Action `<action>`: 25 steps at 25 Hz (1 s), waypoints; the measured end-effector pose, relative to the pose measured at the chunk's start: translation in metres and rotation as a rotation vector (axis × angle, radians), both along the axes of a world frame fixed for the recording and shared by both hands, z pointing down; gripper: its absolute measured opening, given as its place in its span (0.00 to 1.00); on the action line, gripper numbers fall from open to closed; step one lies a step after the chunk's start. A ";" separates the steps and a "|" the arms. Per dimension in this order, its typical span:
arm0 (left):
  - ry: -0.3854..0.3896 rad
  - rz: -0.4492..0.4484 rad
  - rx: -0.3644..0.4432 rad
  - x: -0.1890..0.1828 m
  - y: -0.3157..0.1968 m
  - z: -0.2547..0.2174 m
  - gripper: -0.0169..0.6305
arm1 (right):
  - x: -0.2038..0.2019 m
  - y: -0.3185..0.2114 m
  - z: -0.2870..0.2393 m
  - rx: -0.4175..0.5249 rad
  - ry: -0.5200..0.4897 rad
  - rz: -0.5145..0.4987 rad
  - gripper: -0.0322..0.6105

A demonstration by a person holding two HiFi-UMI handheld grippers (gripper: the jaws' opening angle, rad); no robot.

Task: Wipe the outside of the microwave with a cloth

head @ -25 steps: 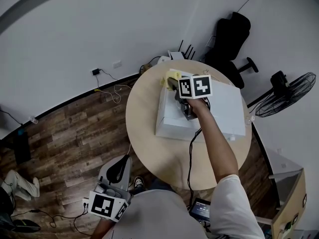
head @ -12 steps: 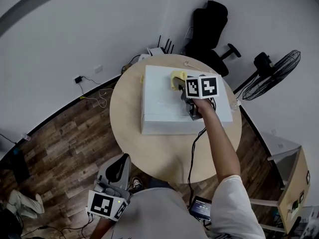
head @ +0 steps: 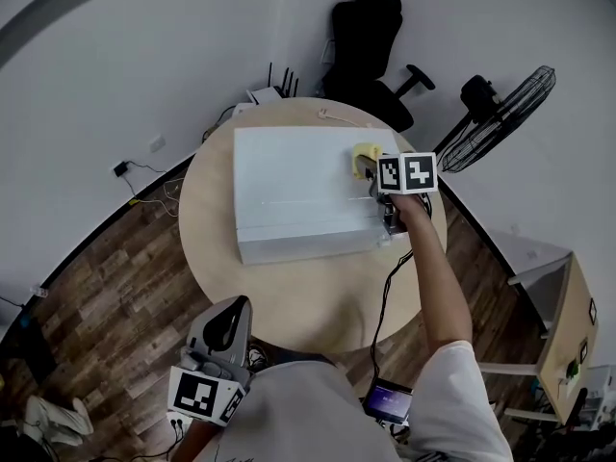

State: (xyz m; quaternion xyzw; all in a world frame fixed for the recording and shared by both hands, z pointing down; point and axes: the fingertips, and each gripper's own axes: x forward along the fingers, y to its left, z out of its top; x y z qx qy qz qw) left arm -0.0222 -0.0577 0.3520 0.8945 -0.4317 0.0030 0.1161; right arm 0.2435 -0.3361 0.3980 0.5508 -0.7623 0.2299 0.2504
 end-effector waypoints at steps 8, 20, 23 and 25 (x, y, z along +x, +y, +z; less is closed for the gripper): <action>0.003 0.045 -0.018 0.039 -0.020 0.008 0.02 | 0.109 0.001 0.022 -0.046 0.055 0.149 0.26; -0.005 0.060 -0.039 0.072 -0.037 0.016 0.02 | 0.163 -0.003 0.049 -0.096 0.190 0.182 0.26; -0.002 0.050 -0.037 0.067 -0.036 0.016 0.02 | 0.155 -0.004 0.050 -0.091 0.215 0.172 0.26; -0.002 0.045 -0.036 0.063 -0.034 0.016 0.02 | 0.149 -0.004 0.050 -0.092 0.215 0.168 0.26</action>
